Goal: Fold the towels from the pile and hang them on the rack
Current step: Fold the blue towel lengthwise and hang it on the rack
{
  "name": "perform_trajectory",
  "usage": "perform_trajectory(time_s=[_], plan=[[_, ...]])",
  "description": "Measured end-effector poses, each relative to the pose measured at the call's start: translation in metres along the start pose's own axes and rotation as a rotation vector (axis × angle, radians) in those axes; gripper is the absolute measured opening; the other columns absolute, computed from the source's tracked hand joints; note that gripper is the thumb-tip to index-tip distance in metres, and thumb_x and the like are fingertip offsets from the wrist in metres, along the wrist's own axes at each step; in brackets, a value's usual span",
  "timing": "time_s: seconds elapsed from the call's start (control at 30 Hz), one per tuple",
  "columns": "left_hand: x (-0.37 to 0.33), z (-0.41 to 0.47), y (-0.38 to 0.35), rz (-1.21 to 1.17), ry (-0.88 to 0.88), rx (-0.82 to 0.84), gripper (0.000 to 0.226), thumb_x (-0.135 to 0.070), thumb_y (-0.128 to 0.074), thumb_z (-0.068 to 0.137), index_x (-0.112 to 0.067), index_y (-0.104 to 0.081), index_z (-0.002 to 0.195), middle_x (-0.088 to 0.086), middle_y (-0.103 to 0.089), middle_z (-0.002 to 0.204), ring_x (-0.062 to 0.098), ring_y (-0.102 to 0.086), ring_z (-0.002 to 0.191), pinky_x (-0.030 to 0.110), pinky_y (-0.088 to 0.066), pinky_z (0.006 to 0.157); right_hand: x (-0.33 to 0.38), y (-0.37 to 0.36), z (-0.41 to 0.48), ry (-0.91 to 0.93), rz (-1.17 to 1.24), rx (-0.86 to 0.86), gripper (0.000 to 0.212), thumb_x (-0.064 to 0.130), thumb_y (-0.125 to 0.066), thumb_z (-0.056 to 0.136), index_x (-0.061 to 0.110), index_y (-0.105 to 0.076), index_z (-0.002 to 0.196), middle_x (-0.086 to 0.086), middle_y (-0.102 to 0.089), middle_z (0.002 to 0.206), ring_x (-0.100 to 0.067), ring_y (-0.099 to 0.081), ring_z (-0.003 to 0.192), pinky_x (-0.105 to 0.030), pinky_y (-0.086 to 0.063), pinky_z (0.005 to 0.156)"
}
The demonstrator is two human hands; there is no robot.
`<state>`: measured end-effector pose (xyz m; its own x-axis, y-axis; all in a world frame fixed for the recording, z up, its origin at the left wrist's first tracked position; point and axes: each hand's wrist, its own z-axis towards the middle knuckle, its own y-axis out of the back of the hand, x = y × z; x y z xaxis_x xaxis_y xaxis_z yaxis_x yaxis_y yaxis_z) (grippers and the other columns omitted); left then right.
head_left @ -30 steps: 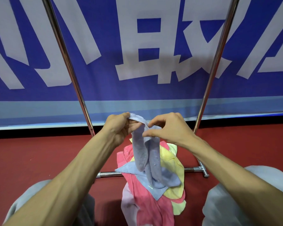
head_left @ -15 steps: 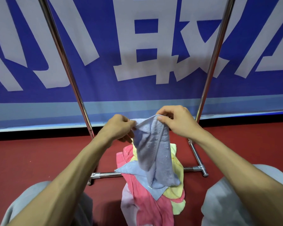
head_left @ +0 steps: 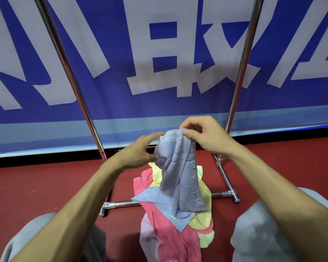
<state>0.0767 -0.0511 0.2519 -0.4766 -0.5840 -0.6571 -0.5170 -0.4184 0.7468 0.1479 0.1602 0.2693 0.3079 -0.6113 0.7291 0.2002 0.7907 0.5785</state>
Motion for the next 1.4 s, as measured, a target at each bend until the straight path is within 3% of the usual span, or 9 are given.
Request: perform_trajectory(time_s=[0.17,0.3,0.53,0.67,0.8,0.97,1.07,1.23,1.4], plan=[[-0.002,0.002,0.006,-0.009,-0.041,0.051,0.093,-0.006,-0.067,0.084,-0.054,-0.014,0.143,-0.005,-0.022,0.153,0.012,-0.018,0.143,0.031,-0.027,0.113,0.006,0.008,-0.006,0.019,0.077,0.122,0.028,-0.001,-0.058,0.089,0.024,-0.065,0.08,0.007,-0.064,0.074,0.001,-0.057,0.068,-0.017,-0.045,0.07],[-0.011,0.003,0.004,-0.044,-0.16,0.128,0.096,0.007,-0.062,0.08,-0.065,-0.019,0.128,-0.015,-0.013,0.156,-0.001,-0.009,0.143,0.024,-0.023,0.108,0.007,0.011,-0.01,0.005,0.099,0.211,0.023,-0.002,-0.057,0.09,0.018,-0.066,0.081,-0.002,-0.065,0.076,-0.005,-0.055,0.069,-0.022,-0.045,0.069],[-0.021,0.003,-0.003,-0.21,-0.185,0.204,0.037,0.011,-0.062,0.079,-0.02,-0.066,0.099,-0.021,-0.065,0.112,0.001,-0.055,0.117,0.024,-0.038,0.105,0.01,0.015,-0.01,0.029,0.146,0.182,0.025,-0.008,-0.057,0.088,0.015,-0.066,0.081,0.01,-0.064,0.072,0.004,-0.058,0.068,-0.01,-0.043,0.068],[-0.02,0.003,-0.002,-0.255,-0.187,0.093,0.01,-0.004,-0.071,0.082,-0.006,-0.063,0.088,-0.001,-0.069,0.096,0.013,-0.063,0.094,0.04,-0.047,0.098,0.004,0.017,-0.008,0.03,0.067,0.098,0.022,-0.007,-0.057,0.088,0.012,-0.066,0.082,0.007,-0.064,0.073,0.003,-0.057,0.066,-0.012,-0.043,0.068],[-0.02,0.0,0.003,-0.28,-0.178,-0.04,0.018,-0.009,-0.075,0.08,-0.006,-0.056,0.081,0.006,-0.065,0.077,0.016,-0.057,0.073,0.036,-0.047,0.07,-0.008,0.021,-0.003,-0.016,-0.059,-0.069,0.019,0.001,-0.061,0.086,0.018,-0.069,0.081,0.004,-0.069,0.078,-0.014,-0.064,0.076,-0.027,-0.048,0.075],[-0.01,0.001,0.009,0.021,-0.203,-0.232,0.021,-0.03,-0.076,0.077,-0.021,-0.059,0.084,-0.004,-0.062,0.07,0.009,-0.049,0.061,0.027,-0.042,0.06,-0.009,0.022,-0.002,-0.044,-0.135,-0.162,0.025,0.004,-0.061,0.085,0.026,-0.066,0.075,0.013,-0.066,0.071,0.001,-0.056,0.067,-0.015,-0.043,0.07],[-0.008,0.0,0.014,0.245,-0.217,-0.309,0.016,-0.032,-0.071,0.084,-0.021,-0.063,0.092,-0.009,-0.06,0.077,0.008,-0.054,0.069,0.018,-0.039,0.06,-0.008,0.022,-0.001,-0.05,-0.156,-0.22,0.024,0.005,-0.062,0.085,0.026,-0.065,0.074,0.011,-0.066,0.07,-0.001,-0.056,0.067,-0.014,-0.042,0.068],[0.0,-0.001,0.018,0.632,-0.3,-0.489,0.02,-0.028,-0.06,0.089,-0.01,-0.068,0.084,0.003,-0.058,0.092,0.028,-0.055,0.087,0.036,-0.04,0.072,-0.01,0.02,-0.001,-0.028,-0.243,-0.223,0.016,0.003,-0.062,0.084,0.016,-0.071,0.086,0.014,-0.065,0.072,0.009,-0.057,0.071,-0.004,-0.038,0.069],[0.0,-0.005,0.021,0.405,-0.157,-0.413,0.026,-0.036,-0.059,0.091,-0.013,-0.056,0.079,0.004,-0.059,0.119,0.022,-0.054,0.111,0.035,-0.043,0.091,-0.013,0.024,0.0,-0.054,-0.267,-0.255,0.018,0.007,-0.065,0.084,0.018,-0.07,0.097,0.006,-0.067,0.081,-0.005,-0.061,0.08,-0.002,-0.039,0.074]])
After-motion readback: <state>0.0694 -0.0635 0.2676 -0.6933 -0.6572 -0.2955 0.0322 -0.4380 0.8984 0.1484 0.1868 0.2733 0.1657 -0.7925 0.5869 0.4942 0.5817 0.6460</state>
